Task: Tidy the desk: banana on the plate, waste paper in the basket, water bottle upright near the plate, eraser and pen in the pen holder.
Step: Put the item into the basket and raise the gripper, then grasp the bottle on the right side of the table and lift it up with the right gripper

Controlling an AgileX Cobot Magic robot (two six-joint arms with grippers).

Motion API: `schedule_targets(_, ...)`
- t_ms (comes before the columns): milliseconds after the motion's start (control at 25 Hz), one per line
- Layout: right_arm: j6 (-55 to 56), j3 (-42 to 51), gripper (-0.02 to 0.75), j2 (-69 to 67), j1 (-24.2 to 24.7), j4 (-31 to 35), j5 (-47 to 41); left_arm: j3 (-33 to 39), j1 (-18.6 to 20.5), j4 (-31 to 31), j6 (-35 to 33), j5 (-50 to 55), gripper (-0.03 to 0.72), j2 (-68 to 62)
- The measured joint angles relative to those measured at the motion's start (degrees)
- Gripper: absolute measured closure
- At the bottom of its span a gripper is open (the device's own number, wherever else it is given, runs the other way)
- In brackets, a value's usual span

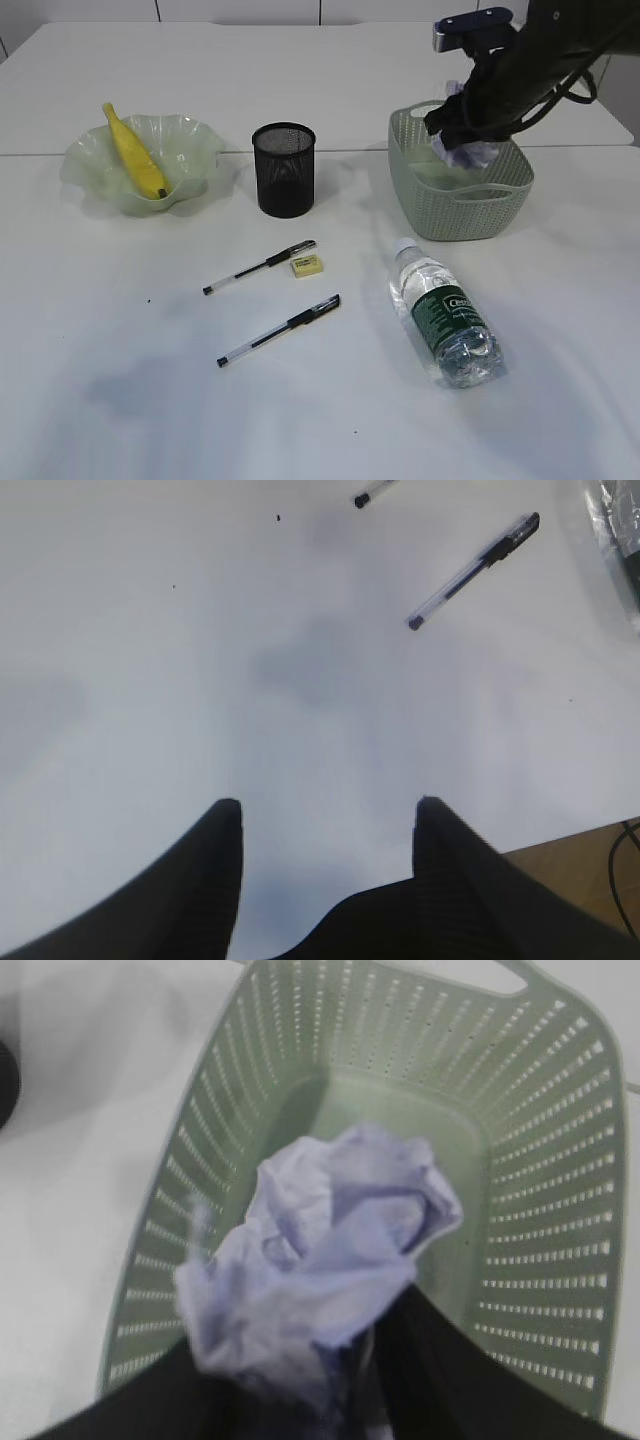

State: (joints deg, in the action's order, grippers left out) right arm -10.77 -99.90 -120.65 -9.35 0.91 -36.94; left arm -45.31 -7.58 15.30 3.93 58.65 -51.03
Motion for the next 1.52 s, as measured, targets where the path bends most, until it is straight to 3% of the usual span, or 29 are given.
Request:
schedule_targets(80,0.00,-0.20,0.302,-0.38,0.00,0.00,0.39,0.00,0.00,0.00,0.00,-0.08,0.297,0.00)
schedule_targets(160,0.00,-0.47,0.227,-0.36,0.00,0.00,0.39,0.00,0.00,0.00,0.00,-0.49,0.297,0.00)
schedule_targets(280,0.00,-2.23,0.181,-0.36,0.00,0.00,-0.06,0.00,0.00,0.45,0.00,-1.57,0.297,0.02)
schedule_targets(600,0.21,-12.10,0.172,-0.10,0.00,5.93,-18.89,0.00,0.00,1.23,0.00,-2.52,0.297,0.02)
schedule_targets(880,4.10,-13.33,0.171,5.26,0.00,6.87,-32.22,0.00,0.00,1.32,0.00,-3.21,0.297,0.02)
schedule_targets(1160,8.76,-11.62,0.193,7.97,-5.98,-0.91,-34.06,0.00,0.00,1.12,0.00,-3.88,0.297,0.02)
schedule_targets(1320,10.77,-7.51,0.196,7.97,-11.00,-0.91,-34.06,0.00,0.00,1.13,0.00,-4.22,0.297,0.02)
schedule_targets(1520,12.42,-2.29,0.198,6.98,-11.96,-0.91,-34.06,0.00,0.00,1.13,0.00,-4.22,0.297,0.02)
